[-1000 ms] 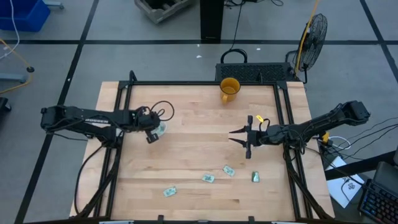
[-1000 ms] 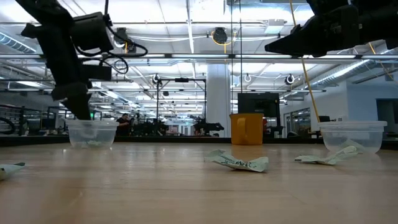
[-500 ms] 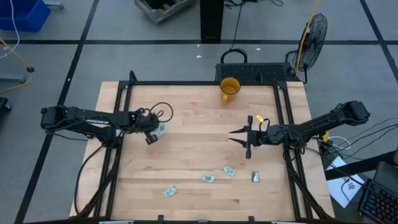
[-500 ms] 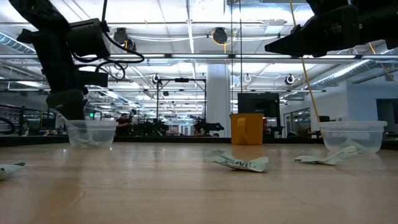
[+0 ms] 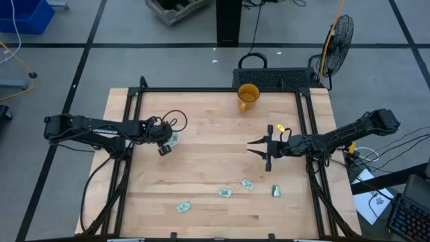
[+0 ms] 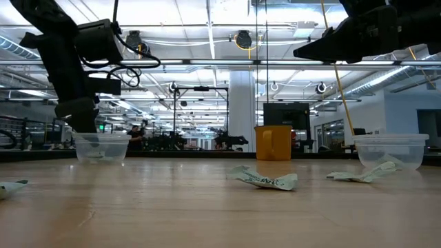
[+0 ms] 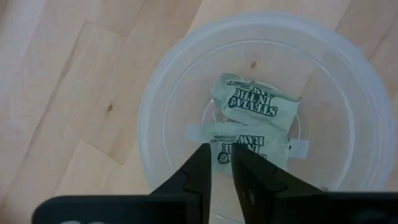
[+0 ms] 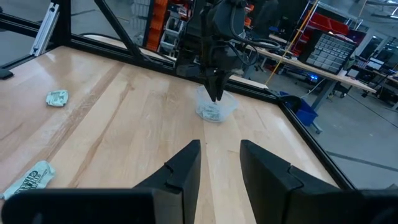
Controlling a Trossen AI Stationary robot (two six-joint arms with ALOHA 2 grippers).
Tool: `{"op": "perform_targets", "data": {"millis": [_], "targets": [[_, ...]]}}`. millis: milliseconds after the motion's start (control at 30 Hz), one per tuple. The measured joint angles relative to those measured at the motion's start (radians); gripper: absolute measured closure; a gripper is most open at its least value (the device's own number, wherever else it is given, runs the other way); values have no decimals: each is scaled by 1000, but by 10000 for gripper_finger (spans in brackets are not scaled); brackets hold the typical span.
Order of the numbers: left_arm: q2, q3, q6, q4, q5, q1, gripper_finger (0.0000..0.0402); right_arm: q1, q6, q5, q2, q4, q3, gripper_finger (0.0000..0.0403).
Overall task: Pick and place Stevia / Truvia into bins
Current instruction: Put the stevia packet into the right transparent container
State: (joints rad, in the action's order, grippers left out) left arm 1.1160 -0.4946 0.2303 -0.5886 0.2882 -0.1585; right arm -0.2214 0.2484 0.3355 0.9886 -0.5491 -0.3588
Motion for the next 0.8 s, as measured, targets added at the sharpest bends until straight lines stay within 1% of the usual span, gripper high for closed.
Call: {"op": "perform_targets", "data": {"millis": [133,267,367,533,667,800], "targets": [[0,0,13,25,0,0,319,0,-21,0,0,0,0,298],[0,0,8,68,0,0,324,0,-27,-1,0,2,0,298],[0,-13,-27,90,-9,7,330,0,-48,-2,0,11,0,298],[0,-99,-84,91,-17,29,342,0,-80,-52,0,13,0,293],[0,-198,-95,95,-19,51,350,0,-112,-61,6,17,-1,279],[0,-260,-97,148,-26,68,350,1,-169,-142,41,62,-33,261]]}}
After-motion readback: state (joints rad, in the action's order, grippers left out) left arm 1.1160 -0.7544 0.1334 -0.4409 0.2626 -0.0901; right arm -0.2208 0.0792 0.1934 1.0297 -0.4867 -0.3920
